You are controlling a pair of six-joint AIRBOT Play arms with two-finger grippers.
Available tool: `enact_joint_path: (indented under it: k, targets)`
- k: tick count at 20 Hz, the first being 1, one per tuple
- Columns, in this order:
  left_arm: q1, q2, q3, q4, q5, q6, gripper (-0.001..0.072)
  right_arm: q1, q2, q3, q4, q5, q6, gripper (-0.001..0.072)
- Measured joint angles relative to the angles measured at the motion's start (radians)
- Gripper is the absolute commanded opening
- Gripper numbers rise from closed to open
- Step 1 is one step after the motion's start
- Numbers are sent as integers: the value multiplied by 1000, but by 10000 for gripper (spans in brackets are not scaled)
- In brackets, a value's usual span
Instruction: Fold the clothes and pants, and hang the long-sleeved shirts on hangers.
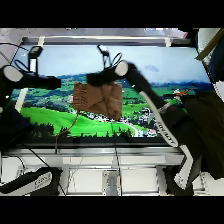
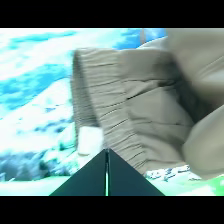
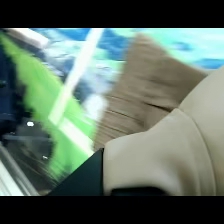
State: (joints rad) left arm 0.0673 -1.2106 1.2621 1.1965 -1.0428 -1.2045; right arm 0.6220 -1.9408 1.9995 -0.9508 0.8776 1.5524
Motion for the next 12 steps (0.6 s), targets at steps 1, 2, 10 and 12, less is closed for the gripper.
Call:
enact_joint_path:
  k: [1, 2, 10, 12]
  targets:
    - [12, 10, 0, 3, -11, 0, 27, 32, -16, 2, 7, -61, -5, 493]
    - [21, 18, 0, 3, -27, 0, 27, 60, -27, 3, 12, -117, -10, 492]
    - [42, 36, -1, 3, -101, 0, 27, 53, 37, 51, -109, -122, -144, 438]
    - [43, 37, -1, 1, -113, 0, 27, -46, 87, 39, -209, 74, -134, 439]
